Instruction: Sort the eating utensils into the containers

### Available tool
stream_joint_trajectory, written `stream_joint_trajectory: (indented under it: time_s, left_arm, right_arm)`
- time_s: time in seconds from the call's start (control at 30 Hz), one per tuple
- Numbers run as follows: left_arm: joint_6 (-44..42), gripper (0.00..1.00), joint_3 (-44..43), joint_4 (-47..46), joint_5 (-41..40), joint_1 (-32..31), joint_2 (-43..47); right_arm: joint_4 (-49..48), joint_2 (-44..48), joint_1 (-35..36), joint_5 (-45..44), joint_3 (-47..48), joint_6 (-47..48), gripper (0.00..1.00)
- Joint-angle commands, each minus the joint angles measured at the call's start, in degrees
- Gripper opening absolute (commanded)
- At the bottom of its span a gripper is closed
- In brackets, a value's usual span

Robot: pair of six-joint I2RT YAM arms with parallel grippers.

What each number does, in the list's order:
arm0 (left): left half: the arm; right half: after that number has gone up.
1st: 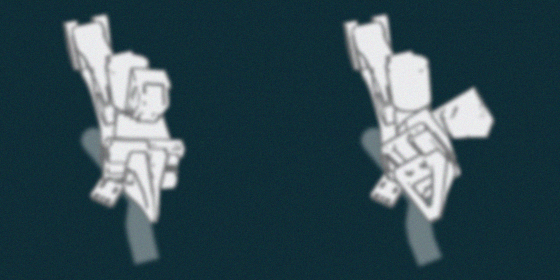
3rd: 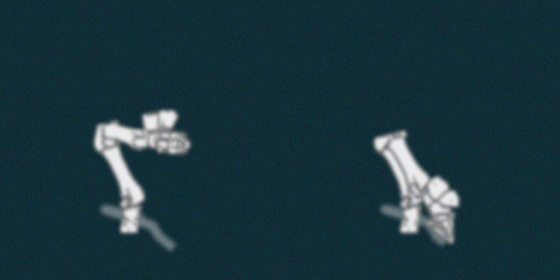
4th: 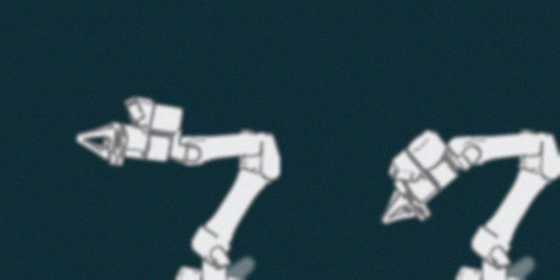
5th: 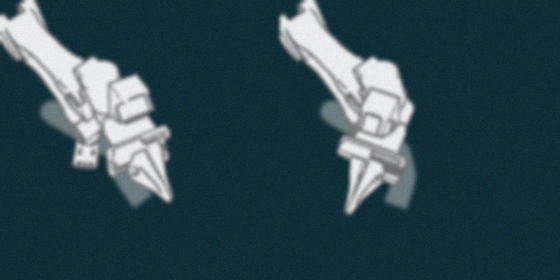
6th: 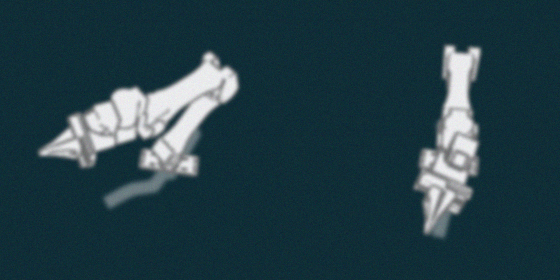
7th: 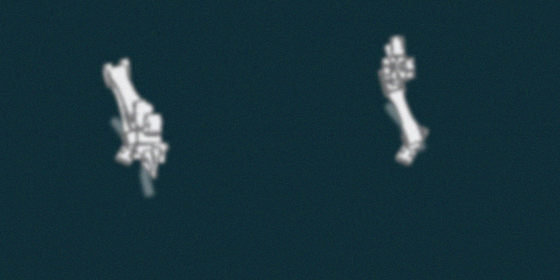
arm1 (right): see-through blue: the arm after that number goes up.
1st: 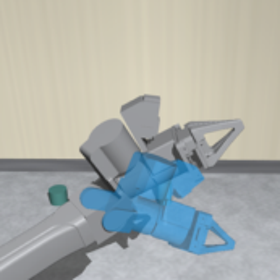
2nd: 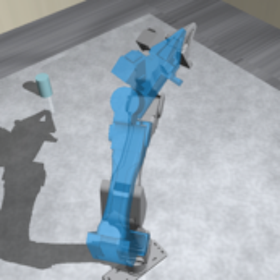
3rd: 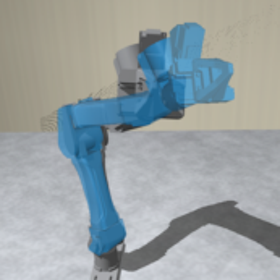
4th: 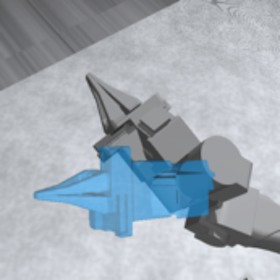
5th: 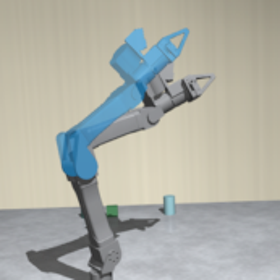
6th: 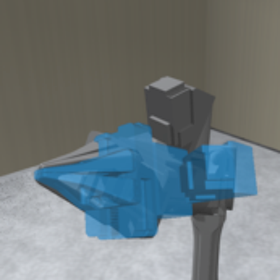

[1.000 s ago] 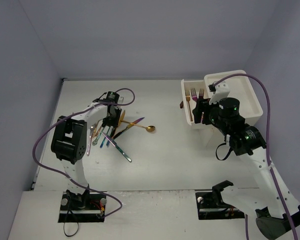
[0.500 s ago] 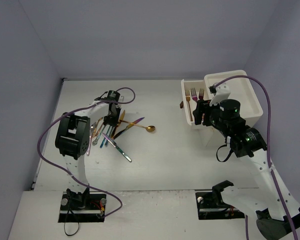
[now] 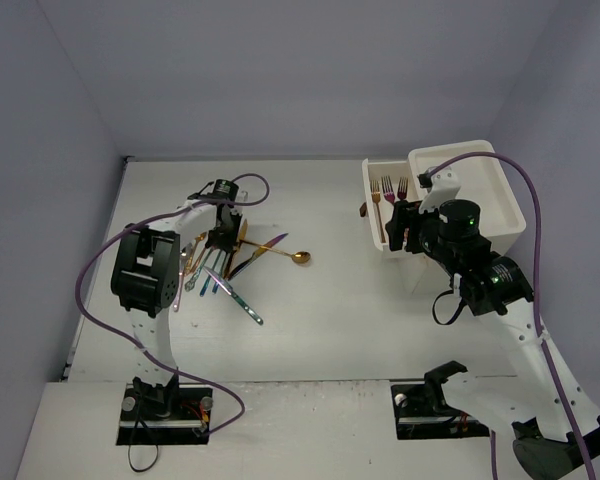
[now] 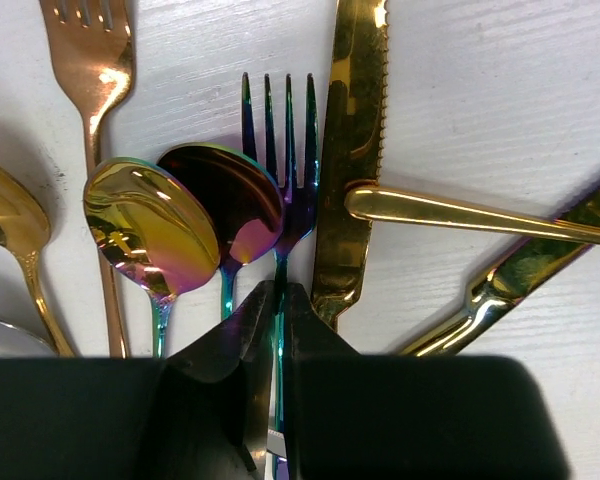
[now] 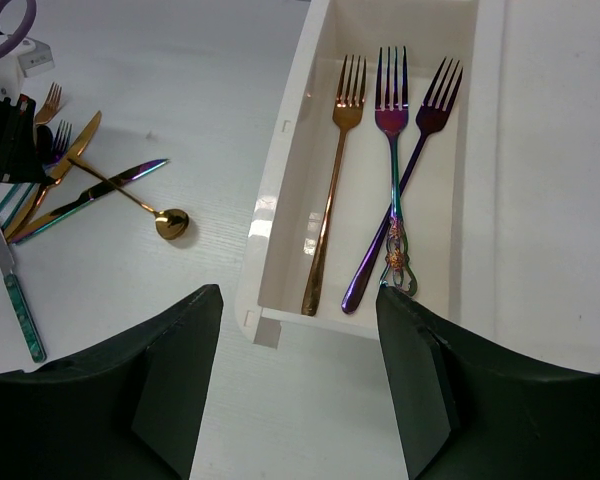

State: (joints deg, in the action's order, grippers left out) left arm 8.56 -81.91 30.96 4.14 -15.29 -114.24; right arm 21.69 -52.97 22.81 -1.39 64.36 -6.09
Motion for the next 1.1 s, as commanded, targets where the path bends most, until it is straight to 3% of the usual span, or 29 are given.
stream_joint_trajectory:
  time_s: [0.0,0.37,0.57,0.9,1.07]
  left_arm:
    - [2.35,0.0,-2.74,0.77,5.43,-0.6,1.42]
    - [6.58,0.0,-5.42,-2.98,5.41,-0.88,13.18]
    - [14.59,0.0,-4.01,-8.54,4.32,-0.88,22.49]
    - [22.99,0.0,-2.98,-11.32,4.48,-1.25,34.59]
    - [31.94,0.0,-0.24,-14.18,7.47,-3.29,41.22]
  right_arm:
    - [-3.06,0.94,-0.31,0.41,0.37,0.25,0.61]
    - [-3.06,0.29,-0.04,3.99,1.73,-0.12,0.62]
    - [-4.15,-2.0,1.56,7.5,3.99,-2.22,0.64]
    - [-14.11,-9.02,17.1,6.45,4.55,-7.43,0.65]
    - [-20.53,-14.48,25.5,3.25,6.25,-8.84,0.65]
